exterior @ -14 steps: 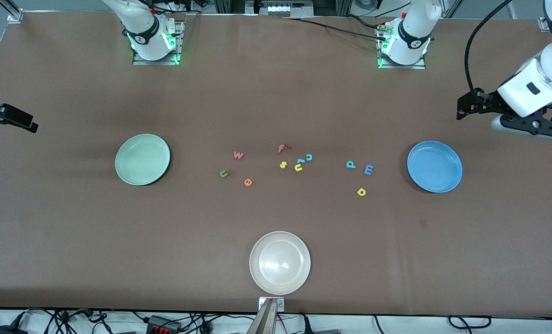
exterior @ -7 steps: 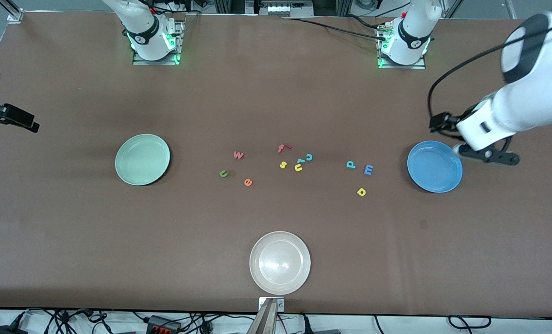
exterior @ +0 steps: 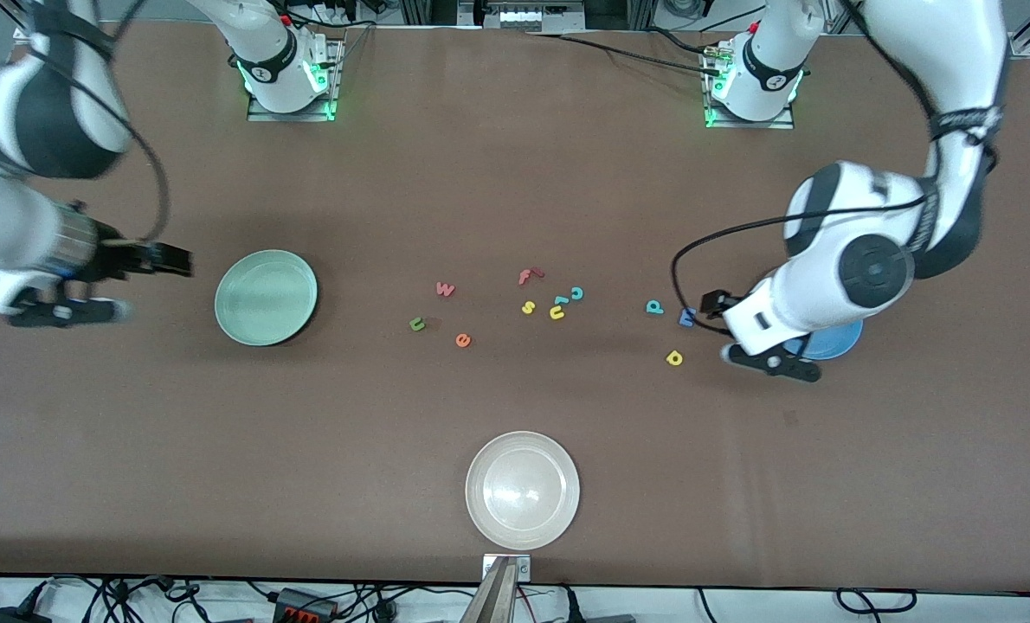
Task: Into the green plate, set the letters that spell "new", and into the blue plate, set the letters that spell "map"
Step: 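Grasp the yellow a with the left gripper while the right gripper grasps green n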
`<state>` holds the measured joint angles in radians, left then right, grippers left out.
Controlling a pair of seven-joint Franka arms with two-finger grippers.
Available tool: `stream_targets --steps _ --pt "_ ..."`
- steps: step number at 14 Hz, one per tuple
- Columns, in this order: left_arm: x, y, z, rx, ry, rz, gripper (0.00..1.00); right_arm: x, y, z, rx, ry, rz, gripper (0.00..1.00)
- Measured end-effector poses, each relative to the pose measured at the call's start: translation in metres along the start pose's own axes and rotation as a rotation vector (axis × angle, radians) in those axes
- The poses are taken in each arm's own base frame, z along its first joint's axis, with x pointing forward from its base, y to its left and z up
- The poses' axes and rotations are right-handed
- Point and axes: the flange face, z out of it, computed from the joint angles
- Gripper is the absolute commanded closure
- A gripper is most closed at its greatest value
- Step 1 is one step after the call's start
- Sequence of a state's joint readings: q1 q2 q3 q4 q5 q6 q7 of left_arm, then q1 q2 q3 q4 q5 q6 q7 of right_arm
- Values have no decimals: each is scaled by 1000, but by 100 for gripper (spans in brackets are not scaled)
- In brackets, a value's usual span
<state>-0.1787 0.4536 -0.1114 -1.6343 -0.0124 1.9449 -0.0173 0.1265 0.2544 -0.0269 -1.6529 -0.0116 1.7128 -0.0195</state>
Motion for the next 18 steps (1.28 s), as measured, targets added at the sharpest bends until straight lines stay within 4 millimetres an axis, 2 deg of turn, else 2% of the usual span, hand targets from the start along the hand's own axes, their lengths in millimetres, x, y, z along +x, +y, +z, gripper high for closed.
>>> stream_targets --steps 2,4,7,9,10,12,14,15,16,17,18 --pt "12 12 37 -1 52 79 0 11 -57 35 7 -10 -74 0" --pt "15 8 77 0 109 138 1 17 -100 62 7 -13 -102 0" --pt "14 4 125 6 162 212 5 29 -129 96 1 -2 -91 0" --pt "14 3 150 8 181 239 15 37 -148 115 0 21 -72 0" --pt "14 3 159 9 185 248 21 39 -160 123 -2 31 -58 0" --pt "13 6 170 21 181 275 24 35 -195 140 -13 25 -54 0" --pt "14 8 173 37 190 296 26 29 -230 161 -26 11 -49 0" --pt "14 10 174 39 193 302 26 28 -243 171 -29 15 -33 0" --pt "14 13 176 40 192 310 31 29 -252 180 -27 33 -19 0" --pt "13 18 178 40 190 318 39 33 -256 189 -21 53 -7 0" --pt "13 23 179 40 189 325 63 38 -256 197 -16 70 0 0"
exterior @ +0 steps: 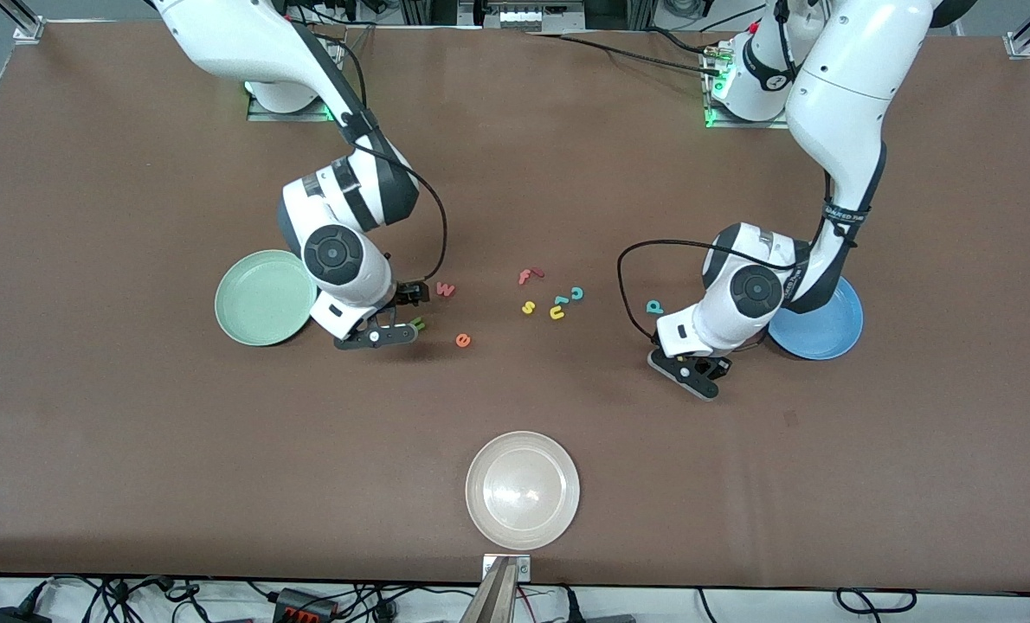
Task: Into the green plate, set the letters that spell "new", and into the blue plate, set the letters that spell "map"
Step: 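Grasp the yellow a with the left gripper while the right gripper grasps green n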
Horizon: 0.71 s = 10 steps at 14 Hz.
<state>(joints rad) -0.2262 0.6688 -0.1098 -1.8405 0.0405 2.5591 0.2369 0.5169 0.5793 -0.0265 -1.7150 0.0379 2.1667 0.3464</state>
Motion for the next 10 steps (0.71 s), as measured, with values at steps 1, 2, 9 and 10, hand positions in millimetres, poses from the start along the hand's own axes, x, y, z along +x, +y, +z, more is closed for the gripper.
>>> stream_targets --steps 1,2,9,10 --pt "1 2 0 0 0 4 78 3 0 9 3 12 3 0" --pt "1 2 0 2 3 4 88 5 -1 18 5 20 2 0" --pt "2 -6 -11 13 15 24 90 0 -23 59 -5 15 -33 9" --pt "2 -13 -22 17 10 22 90 1 -23 60 -3 22 -35 10"
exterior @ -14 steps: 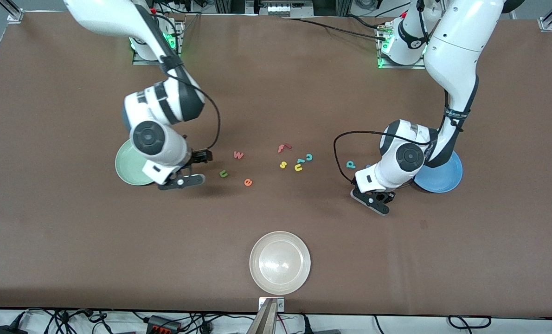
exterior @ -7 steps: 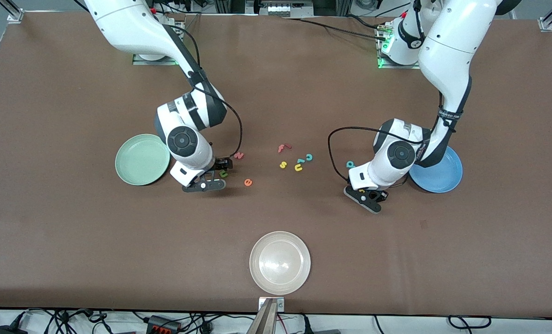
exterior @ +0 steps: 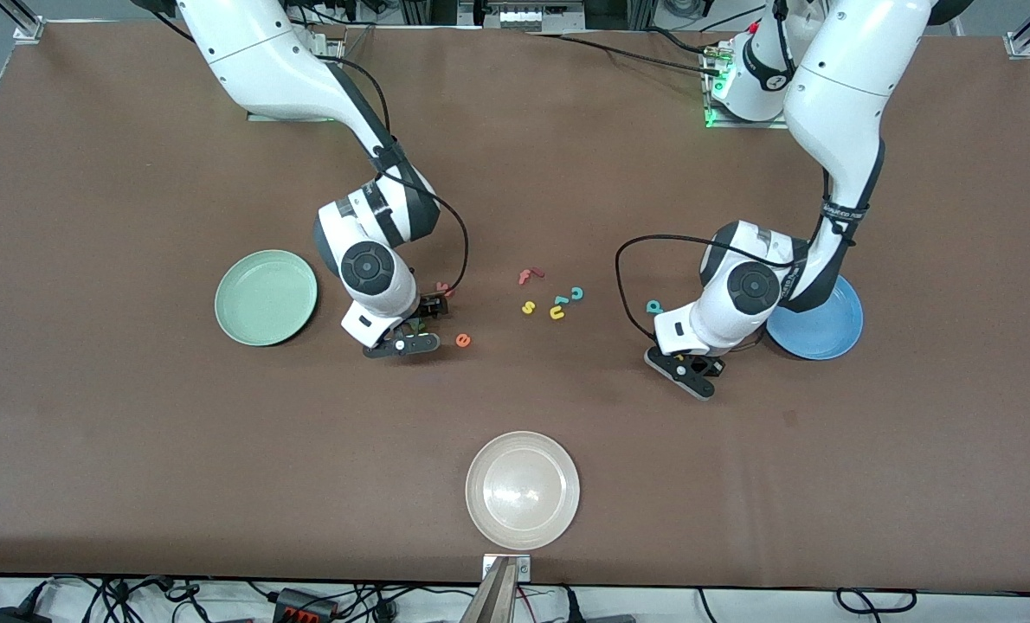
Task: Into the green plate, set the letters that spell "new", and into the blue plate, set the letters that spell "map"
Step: 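Grasp the yellow a with the left gripper while the right gripper grasps green n, then release a over the blue plate while the right gripper releases n on green plate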
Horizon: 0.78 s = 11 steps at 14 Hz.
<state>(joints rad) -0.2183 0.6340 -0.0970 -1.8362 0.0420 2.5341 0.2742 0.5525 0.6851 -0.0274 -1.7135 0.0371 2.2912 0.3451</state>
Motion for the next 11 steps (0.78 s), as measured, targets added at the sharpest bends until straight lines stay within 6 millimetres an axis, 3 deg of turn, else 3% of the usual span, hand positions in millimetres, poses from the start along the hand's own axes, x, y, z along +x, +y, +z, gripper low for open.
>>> stream_targets --steps 3,5,6,8,10,11 --pt "-11 -44 -60 12 -30 -45 91 2 -2 -2 7 24 -49 28" --pt "-36 -86 -90 6 -78 -105 91 2 -2 -1 6 24 -90 36" --pt "-51 -106 -95 -2 -106 -138 92 2 -2 0 5 23 -104 36" --pt "-87 -136 -83 -22 -155 -205 92 2 -2 4 3 18 -124 36" --pt "-126 -151 -52 -26 -156 -262 91 2 -3 8 3 21 -130 40" --pt "-142 -152 -36 -23 -146 -293 72 2 -3 9 2 22 -134 47"
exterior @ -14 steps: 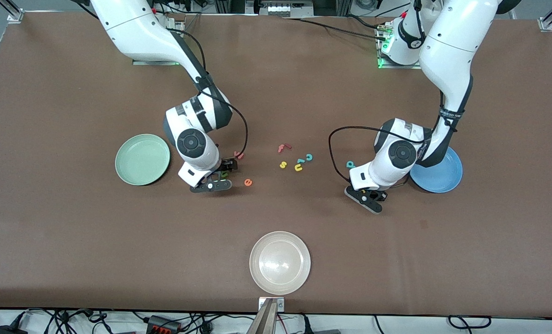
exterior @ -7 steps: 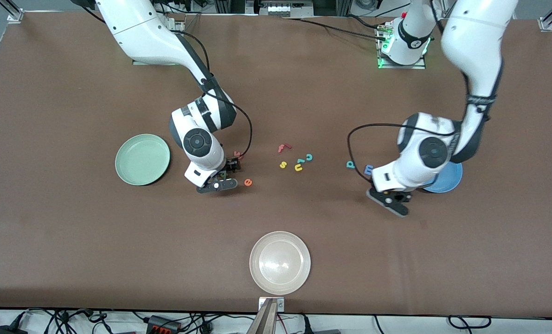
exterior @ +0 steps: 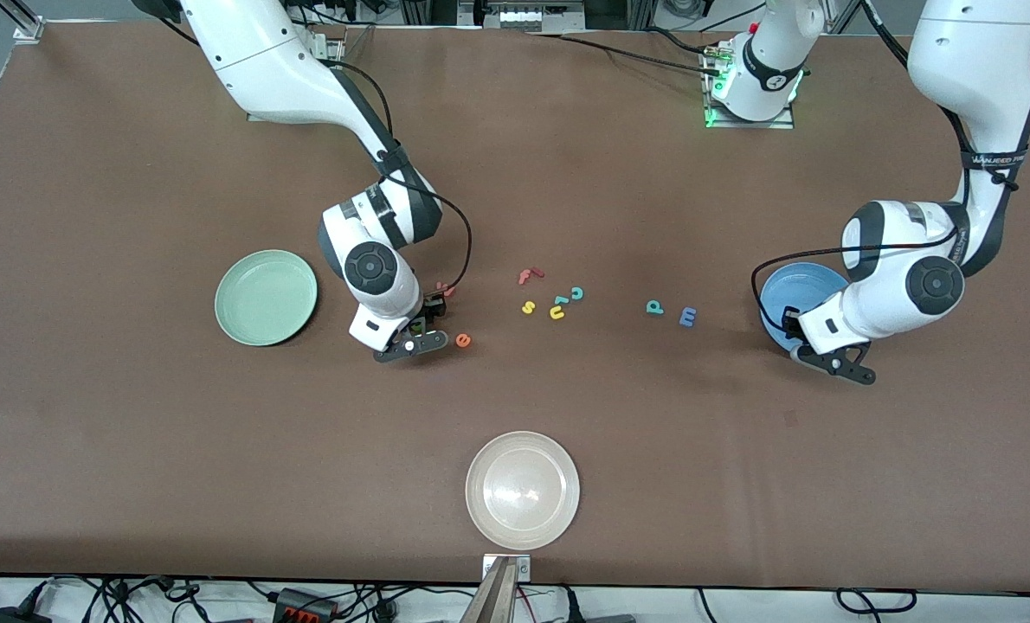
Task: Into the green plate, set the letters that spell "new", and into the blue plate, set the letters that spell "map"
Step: 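Release a over the blue plate while the right gripper releases n on green plate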
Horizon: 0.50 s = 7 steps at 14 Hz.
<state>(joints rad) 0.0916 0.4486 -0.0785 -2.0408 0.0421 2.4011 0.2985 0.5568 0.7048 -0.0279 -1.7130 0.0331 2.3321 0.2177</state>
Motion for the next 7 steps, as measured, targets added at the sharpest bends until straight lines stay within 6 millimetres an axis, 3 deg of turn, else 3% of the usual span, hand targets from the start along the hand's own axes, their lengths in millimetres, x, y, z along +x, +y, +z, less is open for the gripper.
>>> stream_targets --steps 1,2,4,7 --pt "-11 -2 15 -1 4 -26 27 0 0 0 -5 2 -6 56" --pt "-19 -1 26 -4 3 -41 0 0 0 0 -11 5 -12 67" --pt "-22 1 30 -4 5 -57 0 2 0 -3 -12 12 -15 84" --pt "-17 2 17 4 31 -59 0 3 0 -4 -11 15 -15 92"
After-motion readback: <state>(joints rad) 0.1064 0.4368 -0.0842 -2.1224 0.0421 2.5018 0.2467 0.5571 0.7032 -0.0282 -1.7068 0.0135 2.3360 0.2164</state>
